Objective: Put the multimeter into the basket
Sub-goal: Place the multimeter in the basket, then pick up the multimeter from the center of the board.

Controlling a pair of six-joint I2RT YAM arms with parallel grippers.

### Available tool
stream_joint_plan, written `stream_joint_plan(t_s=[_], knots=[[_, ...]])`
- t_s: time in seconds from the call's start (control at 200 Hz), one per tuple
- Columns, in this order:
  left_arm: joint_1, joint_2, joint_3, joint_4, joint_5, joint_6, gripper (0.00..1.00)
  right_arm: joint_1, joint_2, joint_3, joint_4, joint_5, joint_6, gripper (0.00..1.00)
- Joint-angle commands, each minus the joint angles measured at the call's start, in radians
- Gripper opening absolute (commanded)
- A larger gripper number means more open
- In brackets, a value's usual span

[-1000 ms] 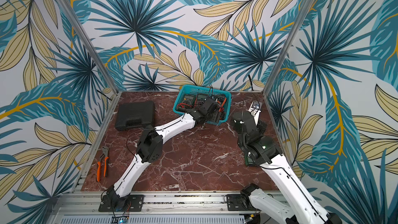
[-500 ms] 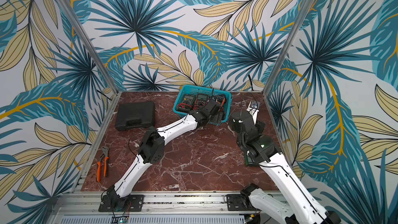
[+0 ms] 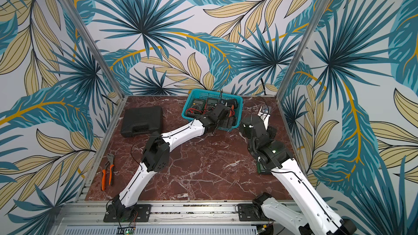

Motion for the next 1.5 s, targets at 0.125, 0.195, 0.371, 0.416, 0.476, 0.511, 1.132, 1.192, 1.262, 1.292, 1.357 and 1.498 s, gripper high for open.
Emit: stream_joint_plan(t_s=[0.125,0.195,0.371,0.416,0.476,0.511,1.132,1.192,1.262,1.292,1.357,1.498], knots=[[0.0,-0.352,-0.285,0.194,0.085,-0.036,1.0,-0.003,0.004,0.023,-0.01,0.021,-0.011,0.99],[0.001,-0.446,-0.39,0.247,0.073,-0.046,1.0,-0.003,0.008,0.025,-0.01,0.024,-0.01,1.0],[0.026,-0.667,-0.656,0.31,-0.016,-0.078,1.0,-0.003,0.035,0.016,-0.01,0.031,-0.02,1.0],[0.041,-0.726,-0.728,0.313,-0.049,-0.084,1.0,-0.003,0.043,0.002,-0.005,0.033,-0.035,0.99],[0.064,-0.81,-0.829,0.315,-0.093,-0.094,1.0,-0.003,0.05,-0.026,0.001,0.045,-0.059,0.99],[0.082,-0.862,-0.886,0.312,-0.12,-0.098,1.0,-0.004,0.051,-0.05,0.017,0.054,-0.077,1.0],[0.528,-1.607,-1.608,0.294,-0.29,-0.019,1.0,-0.105,-0.03,-0.515,0.594,0.122,-0.249,0.99],[0.568,-1.611,-1.639,0.329,-0.288,-0.001,1.0,-0.123,-0.038,-0.564,0.672,0.109,-0.267,0.99],[0.613,-1.602,-1.67,0.376,-0.271,0.016,1.0,-0.145,-0.045,-0.631,0.773,0.085,-0.291,0.99],[0.632,-1.597,-1.678,0.396,-0.256,0.02,1.0,-0.155,-0.047,-0.651,0.804,0.074,-0.292,0.99],[0.662,-1.58,-1.692,0.433,-0.229,0.022,1.0,-0.177,-0.047,-0.677,0.824,0.042,-0.281,1.0],[0.7,-1.543,-1.695,0.458,-0.202,0.018,1.0,-0.243,-0.037,-0.672,0.752,0.008,-0.21,0.99]])
